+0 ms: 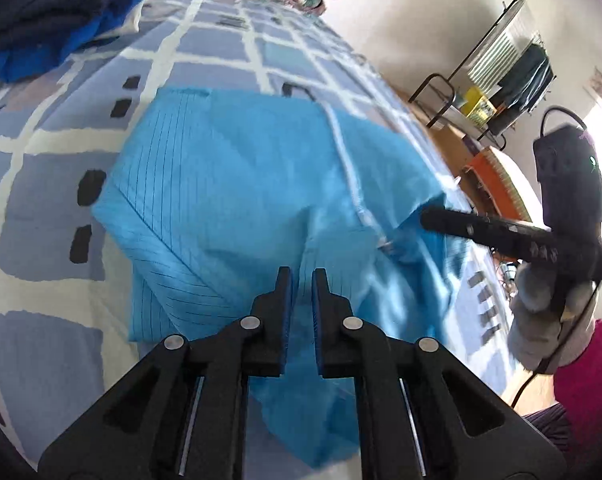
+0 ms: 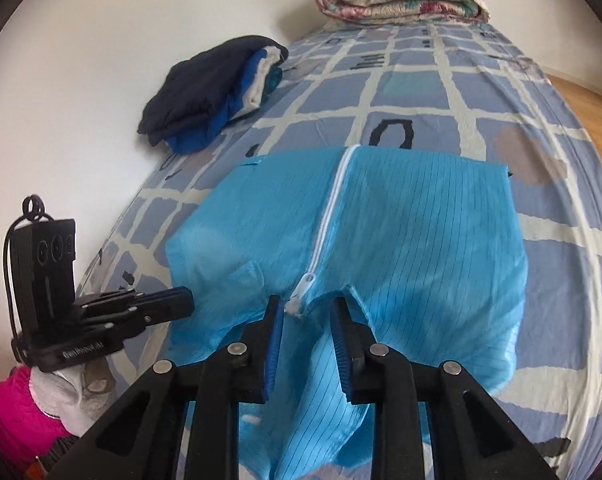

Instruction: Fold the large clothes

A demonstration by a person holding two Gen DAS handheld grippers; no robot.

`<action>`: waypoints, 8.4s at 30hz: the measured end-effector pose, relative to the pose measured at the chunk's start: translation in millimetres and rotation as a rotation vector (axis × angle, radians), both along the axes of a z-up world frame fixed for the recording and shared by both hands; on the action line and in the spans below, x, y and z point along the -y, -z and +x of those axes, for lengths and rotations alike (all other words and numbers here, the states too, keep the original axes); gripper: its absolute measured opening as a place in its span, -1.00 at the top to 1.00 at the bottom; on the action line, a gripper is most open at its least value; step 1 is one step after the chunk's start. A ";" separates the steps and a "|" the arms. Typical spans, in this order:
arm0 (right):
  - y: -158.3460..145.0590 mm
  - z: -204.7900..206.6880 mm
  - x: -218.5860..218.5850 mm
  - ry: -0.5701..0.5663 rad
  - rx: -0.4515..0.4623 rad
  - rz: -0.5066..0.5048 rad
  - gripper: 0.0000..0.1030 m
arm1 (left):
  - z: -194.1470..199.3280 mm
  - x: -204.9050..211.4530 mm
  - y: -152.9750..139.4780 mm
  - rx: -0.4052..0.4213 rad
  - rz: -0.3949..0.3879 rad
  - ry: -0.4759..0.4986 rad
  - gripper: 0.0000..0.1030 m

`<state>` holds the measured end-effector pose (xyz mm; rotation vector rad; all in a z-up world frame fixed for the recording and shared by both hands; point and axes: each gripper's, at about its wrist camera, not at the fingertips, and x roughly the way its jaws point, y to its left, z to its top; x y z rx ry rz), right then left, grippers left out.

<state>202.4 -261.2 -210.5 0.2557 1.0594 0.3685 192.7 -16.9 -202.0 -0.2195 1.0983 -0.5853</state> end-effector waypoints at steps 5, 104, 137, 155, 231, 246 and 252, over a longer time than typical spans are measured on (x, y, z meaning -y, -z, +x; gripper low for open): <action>23.8 10.2 16.8 0.095 -0.087 -0.038 0.54 | -2.5 -11.5 -1.7 0.006 0.011 -0.035 0.88; -29.3 -25.4 85.0 0.269 0.097 -0.114 0.42 | 94.0 -44.6 -23.1 -0.052 0.032 -0.023 0.55; 12.2 9.3 50.4 0.073 -0.056 -0.185 0.46 | 103.3 -46.5 20.6 -0.085 0.171 0.074 0.55; 0.7 -46.2 103.3 0.110 0.055 -0.025 -0.63 | 99.8 -142.3 16.4 -0.270 -0.256 -0.131 -0.28; -88.0 11.3 10.4 0.086 0.127 0.021 0.94 | 101.3 -93.6 -94.6 0.082 -0.086 -0.059 0.89; -173.6 131.6 -95.4 -0.016 0.295 -0.011 0.94 | 201.9 -194.7 -190.2 0.287 -0.035 -0.216 0.89; -186.1 231.6 -132.5 -0.054 0.366 0.005 0.94 | 285.3 -241.8 -227.2 0.397 0.067 -0.301 0.89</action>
